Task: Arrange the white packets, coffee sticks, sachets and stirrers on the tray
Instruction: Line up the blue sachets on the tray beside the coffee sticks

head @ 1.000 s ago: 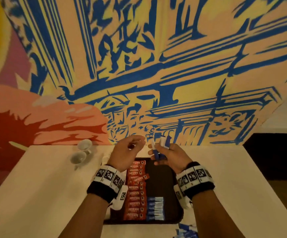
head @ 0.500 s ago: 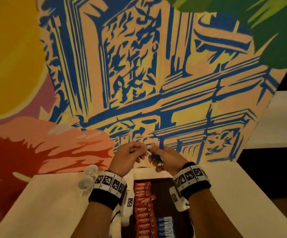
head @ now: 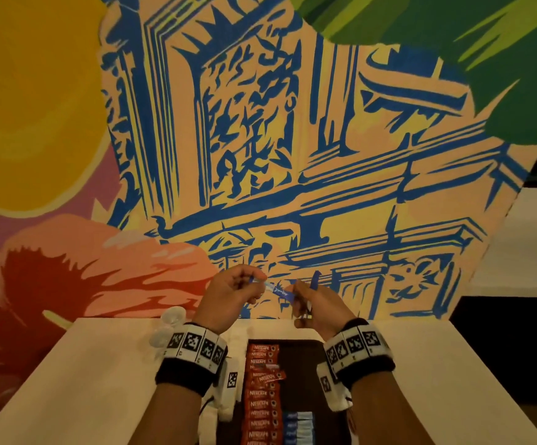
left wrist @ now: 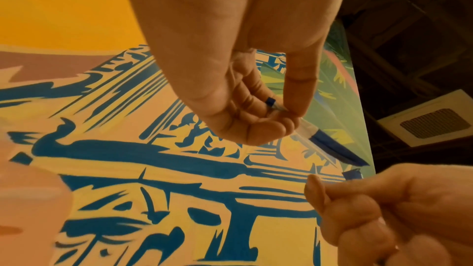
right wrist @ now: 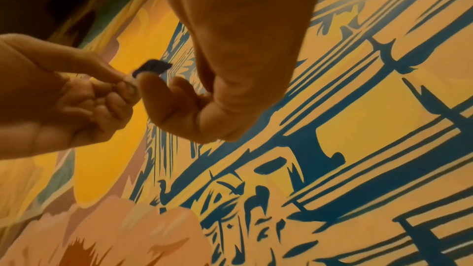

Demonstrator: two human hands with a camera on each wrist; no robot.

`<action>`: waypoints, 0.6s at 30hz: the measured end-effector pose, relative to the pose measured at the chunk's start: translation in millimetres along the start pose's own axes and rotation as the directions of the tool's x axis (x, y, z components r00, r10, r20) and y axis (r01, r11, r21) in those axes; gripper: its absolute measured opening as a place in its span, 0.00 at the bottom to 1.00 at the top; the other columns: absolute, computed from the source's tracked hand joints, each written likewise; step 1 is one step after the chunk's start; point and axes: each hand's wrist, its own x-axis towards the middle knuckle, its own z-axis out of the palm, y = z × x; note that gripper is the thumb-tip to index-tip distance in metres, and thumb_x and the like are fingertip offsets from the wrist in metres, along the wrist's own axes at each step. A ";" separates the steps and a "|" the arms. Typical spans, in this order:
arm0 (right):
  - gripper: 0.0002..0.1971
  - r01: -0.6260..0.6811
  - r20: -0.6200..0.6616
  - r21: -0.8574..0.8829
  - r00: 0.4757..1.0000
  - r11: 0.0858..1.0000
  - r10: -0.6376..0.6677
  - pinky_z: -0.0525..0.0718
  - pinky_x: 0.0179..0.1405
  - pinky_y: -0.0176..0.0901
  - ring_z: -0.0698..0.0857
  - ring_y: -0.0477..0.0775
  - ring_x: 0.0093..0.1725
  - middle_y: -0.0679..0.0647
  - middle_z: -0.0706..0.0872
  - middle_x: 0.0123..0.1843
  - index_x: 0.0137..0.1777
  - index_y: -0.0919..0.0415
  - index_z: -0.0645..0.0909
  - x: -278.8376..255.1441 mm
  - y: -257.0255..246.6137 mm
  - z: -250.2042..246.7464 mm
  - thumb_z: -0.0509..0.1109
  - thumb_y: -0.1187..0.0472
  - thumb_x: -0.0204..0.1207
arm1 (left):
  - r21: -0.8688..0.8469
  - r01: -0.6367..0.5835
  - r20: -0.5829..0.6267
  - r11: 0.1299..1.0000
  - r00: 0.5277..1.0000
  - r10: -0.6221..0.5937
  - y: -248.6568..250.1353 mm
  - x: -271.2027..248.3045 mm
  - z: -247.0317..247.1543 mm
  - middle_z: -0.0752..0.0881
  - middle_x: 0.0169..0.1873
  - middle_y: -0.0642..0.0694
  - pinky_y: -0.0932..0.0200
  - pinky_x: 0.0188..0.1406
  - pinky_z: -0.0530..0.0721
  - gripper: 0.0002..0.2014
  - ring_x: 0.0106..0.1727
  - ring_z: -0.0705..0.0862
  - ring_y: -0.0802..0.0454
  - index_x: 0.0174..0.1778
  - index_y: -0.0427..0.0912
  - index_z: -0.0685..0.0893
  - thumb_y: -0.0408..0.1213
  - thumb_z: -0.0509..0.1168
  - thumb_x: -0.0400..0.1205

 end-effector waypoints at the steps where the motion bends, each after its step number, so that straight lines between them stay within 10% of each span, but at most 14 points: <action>1: 0.18 -0.006 0.011 -0.012 1.000 1.000 0.006 0.80 0.32 0.46 0.75 0.50 0.29 0.51 0.75 0.28 0.55 0.65 0.87 -1.1 1.1 -3.5 0.62 0.51 0.91 | 0.002 0.003 0.005 1.000 1.000 -0.003 -0.3 -1.9 5.0 0.87 0.34 0.42 0.58 0.39 0.85 0.07 0.36 0.84 0.49 0.49 0.38 0.88 0.23 0.71 0.80; 5: 0.20 -0.026 0.104 -0.058 0.994 0.998 0.032 0.78 0.33 0.47 0.70 0.49 0.27 0.48 0.68 0.25 0.52 0.62 0.88 -3.9 2.9 -16.5 0.70 0.43 0.84 | 0.024 0.024 0.026 0.999 0.999 -0.024 0.4 -3.1 23.9 0.83 0.42 0.23 0.62 0.36 0.82 0.10 0.36 0.82 0.49 0.56 0.37 0.84 0.24 0.72 0.80; 11: 0.10 0.028 0.237 -0.121 0.972 0.992 0.001 0.71 0.29 0.41 0.64 0.48 0.25 0.48 0.66 0.26 0.43 0.59 0.81 -2.0 9.4 -40.6 0.72 0.56 0.85 | 0.054 0.048 0.006 0.997 0.999 -0.048 -2.8 1.4 56.7 0.88 0.36 0.37 0.58 0.37 0.84 0.13 0.36 0.84 0.53 0.60 0.41 0.84 0.29 0.74 0.80; 18: 0.09 0.008 0.200 -0.030 0.980 1.000 -0.002 0.68 0.23 0.38 0.65 0.46 0.21 0.57 0.86 0.33 0.47 0.61 0.80 4.8 40.7 -65.6 0.67 0.61 0.89 | 0.074 0.169 -0.007 0.983 0.986 -0.169 -32.7 -15.1 91.5 0.91 0.40 0.44 0.58 0.42 0.87 0.13 0.42 0.90 0.52 0.60 0.40 0.85 0.34 0.75 0.80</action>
